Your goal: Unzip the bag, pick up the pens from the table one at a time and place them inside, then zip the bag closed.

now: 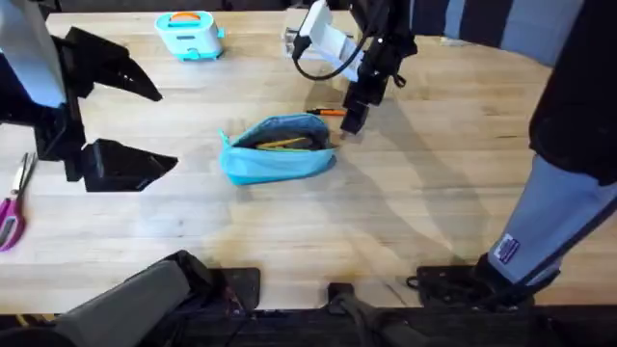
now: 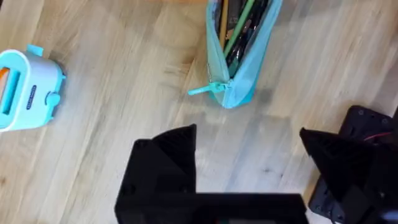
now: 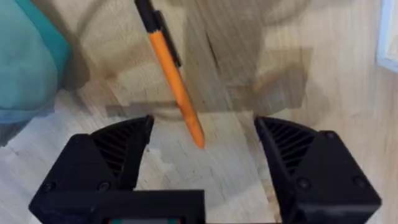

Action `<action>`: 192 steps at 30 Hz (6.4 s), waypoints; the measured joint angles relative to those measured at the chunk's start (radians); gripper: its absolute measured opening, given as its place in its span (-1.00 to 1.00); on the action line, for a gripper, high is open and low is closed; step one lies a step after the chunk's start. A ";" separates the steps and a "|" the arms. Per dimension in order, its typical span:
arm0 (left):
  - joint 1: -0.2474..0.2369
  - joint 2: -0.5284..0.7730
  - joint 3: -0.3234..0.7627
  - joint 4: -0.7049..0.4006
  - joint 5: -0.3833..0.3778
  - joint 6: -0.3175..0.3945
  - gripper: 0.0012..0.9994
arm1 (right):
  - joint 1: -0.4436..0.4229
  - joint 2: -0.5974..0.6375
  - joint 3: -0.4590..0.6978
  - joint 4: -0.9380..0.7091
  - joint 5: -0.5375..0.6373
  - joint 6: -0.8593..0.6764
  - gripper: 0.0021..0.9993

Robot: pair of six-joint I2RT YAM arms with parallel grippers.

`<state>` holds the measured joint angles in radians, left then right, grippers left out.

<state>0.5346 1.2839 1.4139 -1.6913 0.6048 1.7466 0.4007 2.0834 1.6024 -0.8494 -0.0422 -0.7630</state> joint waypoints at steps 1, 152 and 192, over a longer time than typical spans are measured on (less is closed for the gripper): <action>0.000 0.000 0.000 0.000 0.000 0.000 0.99 | 0.000 0.000 0.000 0.000 0.000 0.000 1.00; 0.031 0.537 0.000 -0.002 0.082 0.313 0.99 | 0.341 -0.277 0.019 0.190 -0.324 0.602 1.00; 0.031 0.732 0.000 0.016 0.080 0.313 0.99 | 0.452 -0.008 0.019 0.378 -0.431 0.986 -0.15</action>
<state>0.5659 2.0159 1.4139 -1.6752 0.6846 2.0598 0.8532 2.0754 1.6215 -0.4713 -0.4735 0.2233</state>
